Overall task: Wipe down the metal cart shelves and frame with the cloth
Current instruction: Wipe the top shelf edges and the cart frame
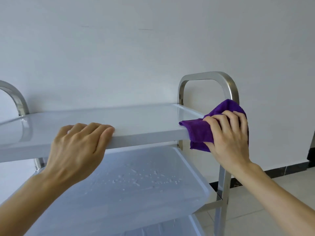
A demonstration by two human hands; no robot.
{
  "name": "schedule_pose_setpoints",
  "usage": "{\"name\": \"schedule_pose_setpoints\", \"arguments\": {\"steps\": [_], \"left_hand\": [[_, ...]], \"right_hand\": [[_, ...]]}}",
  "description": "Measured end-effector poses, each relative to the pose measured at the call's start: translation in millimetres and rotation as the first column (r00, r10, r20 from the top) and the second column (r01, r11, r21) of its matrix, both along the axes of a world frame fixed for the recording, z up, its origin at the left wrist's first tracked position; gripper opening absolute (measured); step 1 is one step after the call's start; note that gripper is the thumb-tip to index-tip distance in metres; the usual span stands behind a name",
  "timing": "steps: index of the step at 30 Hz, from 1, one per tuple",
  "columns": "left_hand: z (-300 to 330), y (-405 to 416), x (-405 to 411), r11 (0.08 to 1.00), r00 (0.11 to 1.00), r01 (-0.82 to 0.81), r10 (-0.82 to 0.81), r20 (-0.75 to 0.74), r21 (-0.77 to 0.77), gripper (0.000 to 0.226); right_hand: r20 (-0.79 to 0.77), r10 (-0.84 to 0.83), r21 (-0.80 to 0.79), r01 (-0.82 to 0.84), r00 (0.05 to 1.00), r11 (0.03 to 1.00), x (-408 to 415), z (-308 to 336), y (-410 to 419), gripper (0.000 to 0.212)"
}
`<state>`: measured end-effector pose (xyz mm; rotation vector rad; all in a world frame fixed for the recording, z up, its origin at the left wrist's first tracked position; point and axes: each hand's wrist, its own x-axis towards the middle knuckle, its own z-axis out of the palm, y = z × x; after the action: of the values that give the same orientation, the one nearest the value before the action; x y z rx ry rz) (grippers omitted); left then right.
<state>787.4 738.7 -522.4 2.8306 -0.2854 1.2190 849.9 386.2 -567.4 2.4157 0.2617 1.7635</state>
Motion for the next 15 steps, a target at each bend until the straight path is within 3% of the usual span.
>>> {"name": "schedule_pose_setpoints", "arguments": {"steps": [5, 9, 15], "left_hand": [[-9.8, 0.2, 7.2, 0.998, 0.995, -0.061, 0.060, 0.085, 0.007, 0.054], [-11.6, 5.1, 8.4, 0.998, 0.990, -0.055, 0.052, 0.129, 0.015, 0.046], [-11.1, 3.1, 7.7, 0.999, 0.989, -0.032, 0.030, 0.145, 0.012, 0.047]], "right_hand": [[0.034, 0.137, -0.004, -0.137, 0.990, 0.991, -3.4, 4.0, 84.0, 0.034], [0.078, 0.221, -0.081, -0.214, 0.972, 0.973, -4.5, 6.3, 148.9, 0.028], [0.076, 0.304, -0.190, -0.285, 0.950, 0.939, 4.2, 14.2, 103.4, 0.031]]}}
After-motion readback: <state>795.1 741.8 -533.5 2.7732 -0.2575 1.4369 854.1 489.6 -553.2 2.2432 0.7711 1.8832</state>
